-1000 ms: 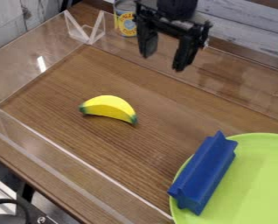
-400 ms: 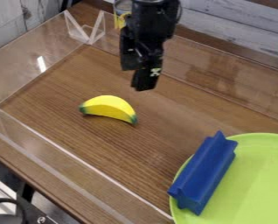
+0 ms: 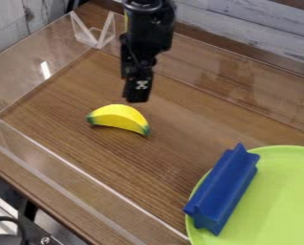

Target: Put the banana in the green plate

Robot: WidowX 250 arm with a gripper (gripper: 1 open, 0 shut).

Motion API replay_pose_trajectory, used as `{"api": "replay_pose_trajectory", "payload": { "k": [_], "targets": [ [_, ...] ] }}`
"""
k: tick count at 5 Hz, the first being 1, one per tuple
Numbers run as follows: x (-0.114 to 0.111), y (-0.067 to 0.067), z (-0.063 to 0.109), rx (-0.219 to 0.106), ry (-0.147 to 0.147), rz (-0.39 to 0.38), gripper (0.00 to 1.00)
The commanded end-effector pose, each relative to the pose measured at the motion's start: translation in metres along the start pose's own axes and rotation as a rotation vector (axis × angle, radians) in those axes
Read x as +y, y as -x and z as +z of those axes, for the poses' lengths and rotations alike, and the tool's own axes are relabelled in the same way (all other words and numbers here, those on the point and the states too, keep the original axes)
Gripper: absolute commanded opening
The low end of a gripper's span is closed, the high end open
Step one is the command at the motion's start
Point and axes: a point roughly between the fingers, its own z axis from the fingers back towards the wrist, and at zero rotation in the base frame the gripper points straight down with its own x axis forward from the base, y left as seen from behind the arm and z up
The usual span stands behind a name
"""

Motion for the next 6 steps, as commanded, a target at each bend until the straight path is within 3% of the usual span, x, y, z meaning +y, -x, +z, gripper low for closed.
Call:
{"api": "replay_pose_trajectory", "payload": {
  "k": [1,6],
  "targets": [
    [0.008,0.011,0.009,-0.031,-0.07,-0.033,1.0],
    [0.012,0.024,-0.034,-0.064,-0.087,0.015,1.0]
  ]
}}
